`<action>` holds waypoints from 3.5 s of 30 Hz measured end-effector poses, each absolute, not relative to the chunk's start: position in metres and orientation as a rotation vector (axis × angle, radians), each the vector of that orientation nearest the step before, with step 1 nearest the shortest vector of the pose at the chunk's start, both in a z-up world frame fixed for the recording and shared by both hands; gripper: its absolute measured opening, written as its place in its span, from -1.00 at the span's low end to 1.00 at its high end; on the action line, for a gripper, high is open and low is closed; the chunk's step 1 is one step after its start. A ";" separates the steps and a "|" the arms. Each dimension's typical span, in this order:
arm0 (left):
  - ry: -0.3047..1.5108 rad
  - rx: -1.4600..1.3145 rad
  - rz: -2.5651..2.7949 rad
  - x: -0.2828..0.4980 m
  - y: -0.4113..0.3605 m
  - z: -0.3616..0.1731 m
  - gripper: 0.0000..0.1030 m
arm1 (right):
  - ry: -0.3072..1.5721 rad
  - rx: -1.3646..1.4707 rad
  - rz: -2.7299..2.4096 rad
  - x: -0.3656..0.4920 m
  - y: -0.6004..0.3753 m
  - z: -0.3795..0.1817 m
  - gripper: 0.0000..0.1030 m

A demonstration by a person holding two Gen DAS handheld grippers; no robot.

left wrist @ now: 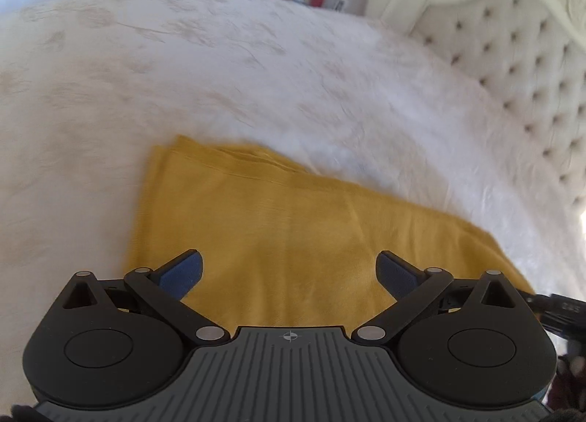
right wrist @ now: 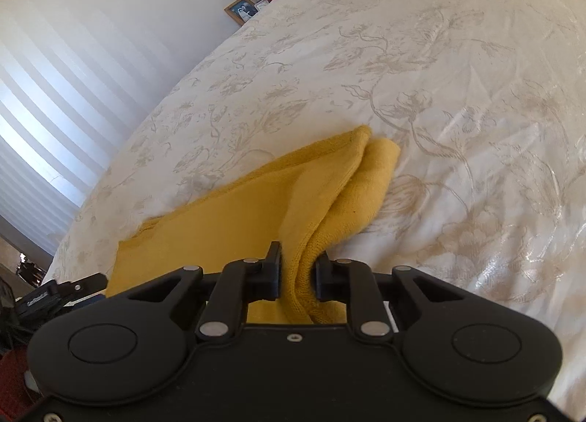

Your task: Fold small clothes

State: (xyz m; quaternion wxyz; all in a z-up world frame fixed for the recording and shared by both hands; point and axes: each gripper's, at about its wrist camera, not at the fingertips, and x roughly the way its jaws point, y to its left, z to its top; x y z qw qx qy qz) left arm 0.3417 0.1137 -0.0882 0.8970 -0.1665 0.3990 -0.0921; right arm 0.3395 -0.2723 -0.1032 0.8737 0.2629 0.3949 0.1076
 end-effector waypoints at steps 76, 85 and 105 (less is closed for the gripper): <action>0.969 -0.334 -0.265 0.375 0.097 -0.098 0.96 | 0.547 -0.396 0.509 0.231 0.016 -0.118 0.16; 0.975 -0.332 -0.283 0.378 0.099 -0.097 0.98 | 0.585 -0.412 0.504 0.238 0.026 -0.124 -0.02; 0.975 -0.522 -0.350 0.407 0.072 -0.121 0.98 | 0.503 -0.060 0.330 0.235 -0.028 -0.084 -0.80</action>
